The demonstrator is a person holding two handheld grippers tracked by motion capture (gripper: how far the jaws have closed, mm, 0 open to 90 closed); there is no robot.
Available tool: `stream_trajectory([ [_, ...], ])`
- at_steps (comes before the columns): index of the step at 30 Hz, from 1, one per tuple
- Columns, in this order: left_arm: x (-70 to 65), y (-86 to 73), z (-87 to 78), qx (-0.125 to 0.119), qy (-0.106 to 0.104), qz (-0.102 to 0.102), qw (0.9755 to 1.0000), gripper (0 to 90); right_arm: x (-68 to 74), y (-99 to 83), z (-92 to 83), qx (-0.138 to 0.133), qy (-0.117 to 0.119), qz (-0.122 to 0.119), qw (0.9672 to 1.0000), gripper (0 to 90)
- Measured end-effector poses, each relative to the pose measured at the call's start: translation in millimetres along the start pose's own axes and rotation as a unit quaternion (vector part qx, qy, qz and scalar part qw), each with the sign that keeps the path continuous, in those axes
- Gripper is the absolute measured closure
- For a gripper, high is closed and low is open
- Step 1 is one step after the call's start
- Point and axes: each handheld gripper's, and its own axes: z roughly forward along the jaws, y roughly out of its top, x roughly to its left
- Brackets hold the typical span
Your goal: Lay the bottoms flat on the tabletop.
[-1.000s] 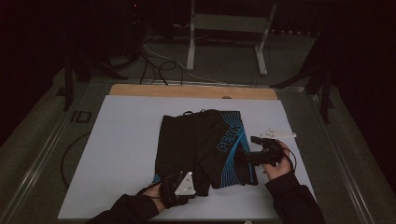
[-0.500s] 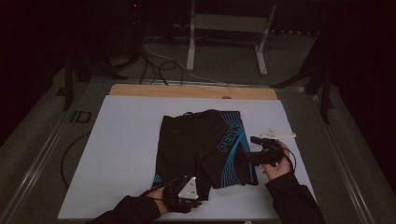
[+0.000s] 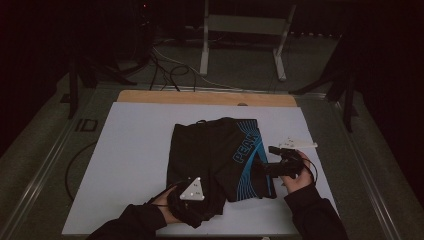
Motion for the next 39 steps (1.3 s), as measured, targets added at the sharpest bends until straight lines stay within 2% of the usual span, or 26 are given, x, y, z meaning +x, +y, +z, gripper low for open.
stream_trajectory([
  [5,2.0,4.2,-5.2,-0.004,0.007,-0.003,1.0,19.0,0.5,0.2,0.2,-0.001,-0.002,-0.001,1.0,14.1],
  [8,1.3,9.7,-5.9,-0.009,0.0,-0.004,0.9999,17.2,0.6,0.2,0.3,0.001,-0.002,-0.002,1.0,14.1],
  [13,-1.7,18.4,-2.6,-0.023,-0.006,0.002,0.9997,16.7,0.7,0.2,-0.4,0.0,-0.002,-0.001,1.0,14.1],
  [14,-5.5,24.3,2.0,-0.026,-0.005,0.016,0.9995,16.7,0.8,0.1,-0.4,-0.001,-0.003,-0.001,1.0,14.1],
  [16,-8.5,28.8,7.1,-0.029,-0.004,0.033,0.9991,24.2,0.8,-0.5,-0.6,0.0,-0.004,0.001,1.0,14.1],
  [19,-11.2,33.5,17.6,-0.032,-0.004,0.045,0.9985,33.0,1.8,-0.2,-0.6,-0.002,-0.002,-0.002,1.0,14.1],
  [21,-12.4,35.1,26.6,-0.021,0.01,0.057,0.9981,37.5,1.5,-0.6,-0.3,0.0,-0.001,-0.004,1.0,14.1],
  [22,-11.8,35.6,30.8,-0.018,0.006,0.062,0.9979,41.4,1.5,-0.8,0.2,0.0,0.0,-0.001,1.0,14.1],
  [23,-12.3,37.1,39.9,-0.01,0.017,0.068,0.9975,42.7,1.3,-1.1,0.5,0.0,0.0,-0.002,1.0,14.1],
  [25,-12.3,37.1,39.9,-0.01,0.017,0.068,0.9975,42.6,1.4,-1.2,0.5,0.001,0.0,-0.003,1.0,14.1],
  [27,-13.4,40.8,53.4,0.013,0.03,0.078,0.9964,42.6,1.1,-1.4,0.6,-0.001,0.001,-0.001,1.0,14.1],
  [29,-15.9,43.5,67.2,0.036,0.056,0.09,0.9937,44.5,1.6,-1.1,-0.2,-0.001,0.001,-0.001,1.0,14.1],
  [31,-15.5,44.3,70.7,0.039,0.063,0.088,0.9934,47.5,1.8,-0.9,-0.5,-0.002,0.002,-0.002,1.0,14.1],
  [32,-13.4,46.8,72.1,0.036,0.08,0.084,0.9926,60.8,1.2,-0.9,-1.0,-0.003,0.002,-0.002,1.0,14.1],
  [33,-13.4,46.8,72.1,0.036,0.08,0.084,0.9926,68.5,1.1,-1.0,-1.1,-0.003,0.002,0.0,1.0,14.1],
  [34,-11.0,49.2,70.3,0.038,0.082,0.086,0.9922,68.5,1.1,-1.0,-1.1,-0.003,0.002,0.0,1.0,14.1],
  [35,-8.1,54.4,64.7,0.025,0.079,0.077,0.9936,81.6,0.8,-1.1,-1.6,-0.003,0.001,-0.004,1.0,14.1],
  [39,-6.5,63.0,53.7,0.015,0.074,0.082,0.9937,85.1,-0.1,-1.5,-1.4,-0.003,0.001,0.001,1.0,14.1],
])
